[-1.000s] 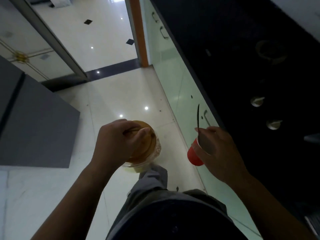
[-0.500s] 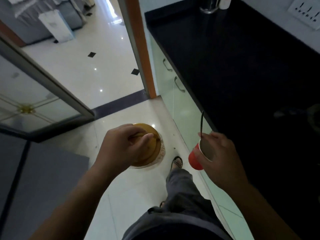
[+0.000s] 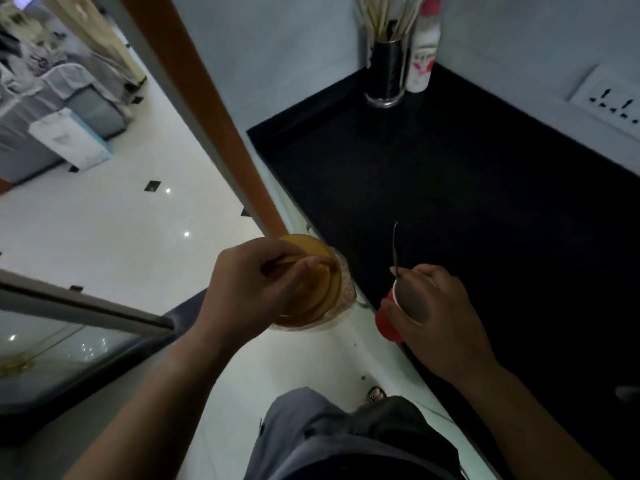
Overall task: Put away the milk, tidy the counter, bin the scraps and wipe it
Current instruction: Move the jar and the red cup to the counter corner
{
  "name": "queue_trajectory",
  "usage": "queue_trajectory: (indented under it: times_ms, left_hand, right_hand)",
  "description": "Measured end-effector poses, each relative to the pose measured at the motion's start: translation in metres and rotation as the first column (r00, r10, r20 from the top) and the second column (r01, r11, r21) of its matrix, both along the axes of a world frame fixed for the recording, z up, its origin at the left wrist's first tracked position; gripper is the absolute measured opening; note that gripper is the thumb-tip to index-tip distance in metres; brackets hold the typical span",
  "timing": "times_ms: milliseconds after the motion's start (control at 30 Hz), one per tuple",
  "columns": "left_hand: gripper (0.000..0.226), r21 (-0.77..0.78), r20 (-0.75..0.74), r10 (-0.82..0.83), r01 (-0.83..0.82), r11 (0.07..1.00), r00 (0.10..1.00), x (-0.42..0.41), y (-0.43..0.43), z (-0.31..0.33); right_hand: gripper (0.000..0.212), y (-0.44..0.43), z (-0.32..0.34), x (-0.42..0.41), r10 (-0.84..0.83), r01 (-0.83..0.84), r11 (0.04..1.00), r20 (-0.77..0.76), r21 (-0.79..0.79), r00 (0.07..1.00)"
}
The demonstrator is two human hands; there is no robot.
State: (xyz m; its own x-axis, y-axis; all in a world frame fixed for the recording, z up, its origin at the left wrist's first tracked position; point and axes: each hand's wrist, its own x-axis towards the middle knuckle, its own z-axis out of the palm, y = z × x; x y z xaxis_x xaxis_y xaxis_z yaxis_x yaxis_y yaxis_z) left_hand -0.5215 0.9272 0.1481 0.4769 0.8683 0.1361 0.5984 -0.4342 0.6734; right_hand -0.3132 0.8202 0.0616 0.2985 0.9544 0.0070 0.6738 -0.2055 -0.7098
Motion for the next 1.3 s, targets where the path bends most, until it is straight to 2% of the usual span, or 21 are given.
queue_trajectory:
  times_ms: [133,300,567,667,900,1033,1167,1300]
  left_hand:
    - [0.012,0.079,-0.013,-0.162,0.162,0.984,0.987,0.035,0.080,0.005]
    - [0.007,0.110,0.012,-0.349,0.346,0.932,0.937,0.089,0.180,0.000]
    - [0.009,0.035,0.155,-0.674,0.677,0.735,0.723,0.174,0.306,-0.012]
    - [0.013,0.054,0.108,-0.734,0.733,0.678,0.670,0.214,0.342,-0.020]
    - [0.020,0.063,0.030,-0.815,0.813,0.579,0.578,0.303,0.405,-0.021]
    - [0.021,0.058,0.009,-0.851,0.849,0.525,0.526,0.349,0.426,-0.021]
    - [0.025,0.066,-0.031,-0.877,0.876,0.478,0.480,0.392,0.442,-0.024]
    - [0.028,0.094,-0.032,-0.886,0.884,0.458,0.462,0.433,0.455,-0.025]
  right_hand:
    - [0.049,0.063,0.000,0.024,-0.115,0.114,0.993,0.037,0.010,0.993]
    - [0.042,0.142,-0.008,0.054,-0.250,0.261,0.962,0.117,-0.085,0.961]
    - [0.054,0.212,-0.007,0.052,-0.580,0.589,0.800,0.106,-0.111,0.808]
    - [0.057,0.229,-0.008,0.058,-0.638,0.652,0.742,0.131,-0.158,0.758]
    - [0.057,0.259,0.004,0.078,-0.740,0.765,0.630,0.194,-0.132,0.644]
    - [0.057,0.273,0.016,0.092,-0.766,0.794,0.601,0.218,-0.090,0.605]
    - [0.059,0.287,0.018,0.106,-0.776,0.806,0.582,0.219,-0.113,0.591]
    - [0.057,0.299,0.016,0.121,-0.789,0.818,0.564,0.219,-0.114,0.574]
